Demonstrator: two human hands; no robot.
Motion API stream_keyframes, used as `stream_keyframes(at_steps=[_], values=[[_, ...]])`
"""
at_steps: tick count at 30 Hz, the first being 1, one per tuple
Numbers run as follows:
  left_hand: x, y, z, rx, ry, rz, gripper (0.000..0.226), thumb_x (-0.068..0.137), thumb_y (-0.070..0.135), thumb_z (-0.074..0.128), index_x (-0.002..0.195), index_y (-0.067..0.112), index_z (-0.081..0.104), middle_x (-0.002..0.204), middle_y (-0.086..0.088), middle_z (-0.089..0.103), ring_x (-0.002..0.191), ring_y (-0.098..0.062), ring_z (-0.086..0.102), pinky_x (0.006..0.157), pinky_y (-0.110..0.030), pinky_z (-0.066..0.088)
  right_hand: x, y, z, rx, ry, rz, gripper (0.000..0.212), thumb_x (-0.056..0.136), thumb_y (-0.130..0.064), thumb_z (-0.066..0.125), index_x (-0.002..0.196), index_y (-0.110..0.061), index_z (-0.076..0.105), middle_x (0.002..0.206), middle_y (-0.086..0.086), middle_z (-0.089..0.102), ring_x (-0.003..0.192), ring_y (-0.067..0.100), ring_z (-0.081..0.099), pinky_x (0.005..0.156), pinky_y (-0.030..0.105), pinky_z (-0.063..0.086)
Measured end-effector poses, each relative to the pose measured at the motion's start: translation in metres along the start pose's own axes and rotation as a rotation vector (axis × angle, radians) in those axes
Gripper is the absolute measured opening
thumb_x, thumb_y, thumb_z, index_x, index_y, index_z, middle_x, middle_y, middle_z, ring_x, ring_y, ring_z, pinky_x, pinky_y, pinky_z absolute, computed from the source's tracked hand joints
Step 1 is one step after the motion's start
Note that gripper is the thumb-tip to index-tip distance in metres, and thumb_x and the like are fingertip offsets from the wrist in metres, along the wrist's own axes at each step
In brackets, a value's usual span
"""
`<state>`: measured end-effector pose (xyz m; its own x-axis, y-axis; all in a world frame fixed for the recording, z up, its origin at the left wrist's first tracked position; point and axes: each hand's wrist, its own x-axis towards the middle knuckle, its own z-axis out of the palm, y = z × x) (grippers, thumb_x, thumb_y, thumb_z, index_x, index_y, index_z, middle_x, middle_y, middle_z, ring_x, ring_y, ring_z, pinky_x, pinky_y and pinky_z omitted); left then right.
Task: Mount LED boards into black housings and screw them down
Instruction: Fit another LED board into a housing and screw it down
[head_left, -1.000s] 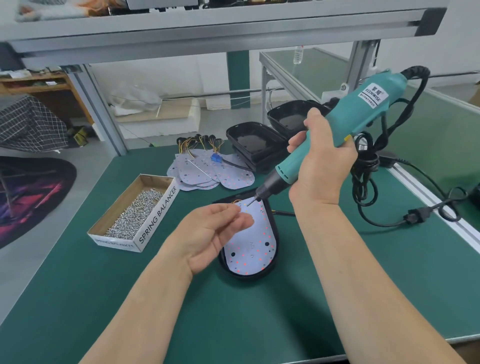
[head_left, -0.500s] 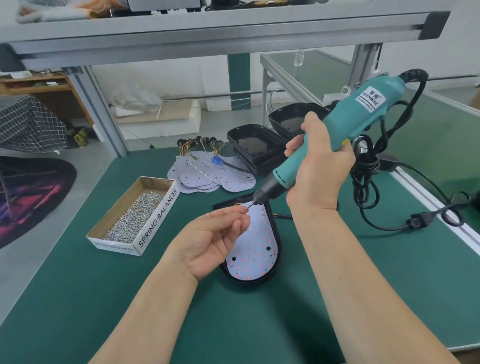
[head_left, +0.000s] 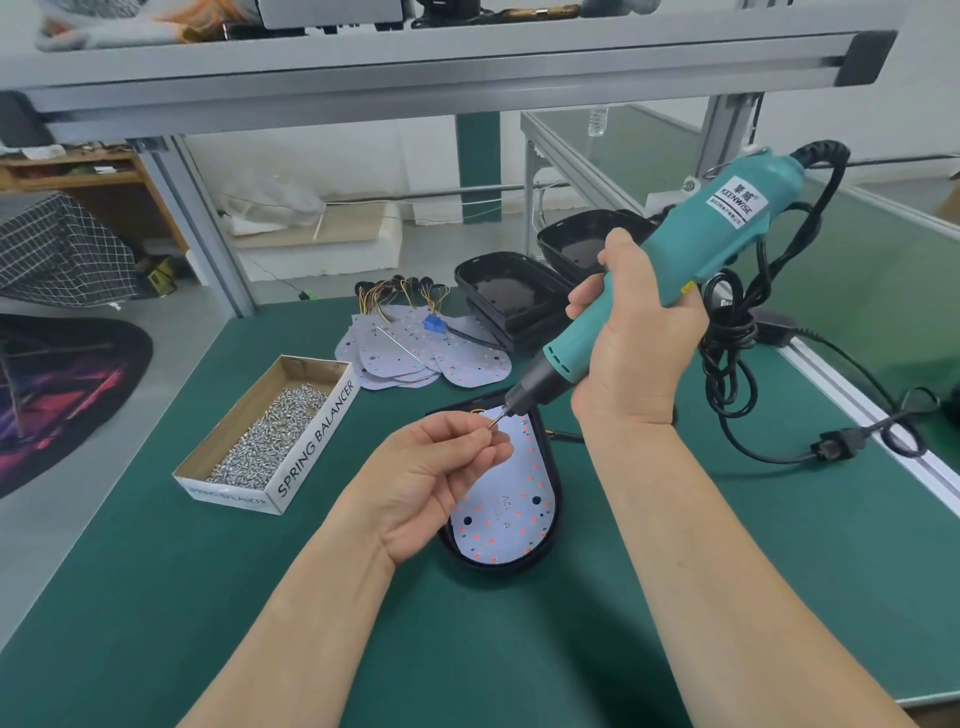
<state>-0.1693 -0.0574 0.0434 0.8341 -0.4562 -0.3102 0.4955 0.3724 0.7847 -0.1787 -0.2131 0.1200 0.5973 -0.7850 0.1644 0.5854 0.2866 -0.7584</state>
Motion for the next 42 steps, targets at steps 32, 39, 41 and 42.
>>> stream_keyframes(at_steps=[32, 39, 41, 42], values=[[-0.009, -0.018, 0.018, 0.191, 0.167, 0.426, 0.022, 0.083, -0.009, 0.072, 0.084, 0.012, 0.077, 0.083, -0.013, 0.074, 0.082, -0.030, 0.076, 0.077, -0.027, 0.060, 0.011, 0.015, -0.013, 0.102, 0.179, 0.171, 0.018, 0.090, -0.015, 0.067, 0.080, -0.014, 0.052, 0.051, -0.011, 0.057, 0.045, 0.010, 0.050, 0.048, 0.022, 0.044], [-0.007, -0.017, 0.012, 0.165, 0.133, 0.406, 0.036, 0.085, -0.010, 0.070, 0.115, 0.008, 0.067, 0.093, -0.019, 0.075, 0.090, -0.031, 0.076, 0.072, -0.021, 0.057, 0.014, 0.012, -0.012, 0.132, 0.185, 0.190, 0.019, 0.089, -0.015, 0.068, 0.078, -0.014, 0.052, 0.049, -0.010, 0.056, 0.045, 0.009, 0.050, 0.048, 0.021, 0.044], [-0.008, -0.017, 0.011, 0.173, 0.130, 0.406, 0.028, 0.085, -0.008, 0.070, 0.108, 0.008, 0.070, 0.091, -0.017, 0.075, 0.090, -0.031, 0.076, 0.072, -0.020, 0.057, 0.014, 0.012, -0.012, 0.125, 0.177, 0.191, 0.020, 0.089, -0.015, 0.067, 0.078, -0.015, 0.052, 0.048, -0.010, 0.056, 0.045, 0.009, 0.050, 0.048, 0.021, 0.044], [-0.008, -0.016, 0.011, 0.173, 0.122, 0.405, 0.024, 0.084, -0.007, 0.070, 0.103, 0.008, 0.072, 0.091, -0.017, 0.075, 0.090, -0.031, 0.076, 0.073, -0.021, 0.057, 0.014, 0.012, -0.012, 0.120, 0.173, 0.190, 0.019, 0.090, -0.015, 0.067, 0.078, -0.015, 0.052, 0.049, -0.010, 0.056, 0.045, 0.009, 0.050, 0.048, 0.021, 0.044]])
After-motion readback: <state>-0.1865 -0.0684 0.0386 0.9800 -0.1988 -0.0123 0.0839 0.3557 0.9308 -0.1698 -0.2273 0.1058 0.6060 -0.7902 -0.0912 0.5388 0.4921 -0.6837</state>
